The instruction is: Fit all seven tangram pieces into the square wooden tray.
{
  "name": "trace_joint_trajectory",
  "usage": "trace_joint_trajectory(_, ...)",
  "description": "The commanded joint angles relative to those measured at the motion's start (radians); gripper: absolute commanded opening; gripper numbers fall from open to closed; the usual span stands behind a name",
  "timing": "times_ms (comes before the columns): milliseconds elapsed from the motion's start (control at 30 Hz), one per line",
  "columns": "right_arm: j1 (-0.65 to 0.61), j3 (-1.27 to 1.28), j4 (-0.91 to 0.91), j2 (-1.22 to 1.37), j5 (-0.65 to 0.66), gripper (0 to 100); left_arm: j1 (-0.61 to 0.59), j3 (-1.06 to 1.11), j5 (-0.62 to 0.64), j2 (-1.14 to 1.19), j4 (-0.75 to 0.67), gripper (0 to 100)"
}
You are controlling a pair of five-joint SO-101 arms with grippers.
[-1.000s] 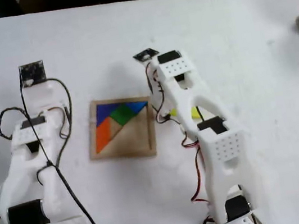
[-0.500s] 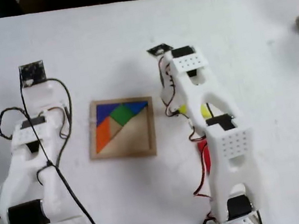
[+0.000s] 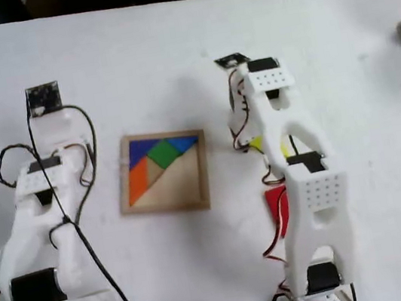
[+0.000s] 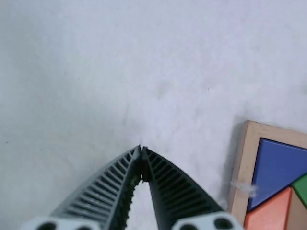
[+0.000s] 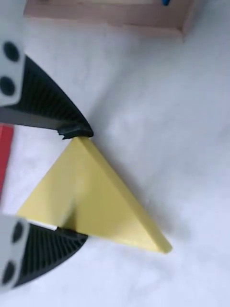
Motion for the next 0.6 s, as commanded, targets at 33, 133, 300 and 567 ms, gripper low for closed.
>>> trace_joint_trajectory(33, 0.047, -0.038, 0.045, -0.054, 0.005, 19.5, -0.012, -0.008, -0.012, -0.007, -0.021, 2)
trace_joint_trajectory(133, 0.042, -0.04, 0.074, -0.087, 0.003, 19.4, -0.012, -0.008, -0.012, -0.007, -0.023, 2)
trace_joint_trajectory(300, 0.042, -0.038, 0.104, -0.124, 0.002, 19.4, -0.012, -0.008, -0.012, -0.007, -0.025, 2)
trace_joint_trajectory(567, -0.024, -0.038, 0.163, -0.137, 0.002, 19.4, -0.012, -0.011, -0.012, -0.005, -0.025, 2)
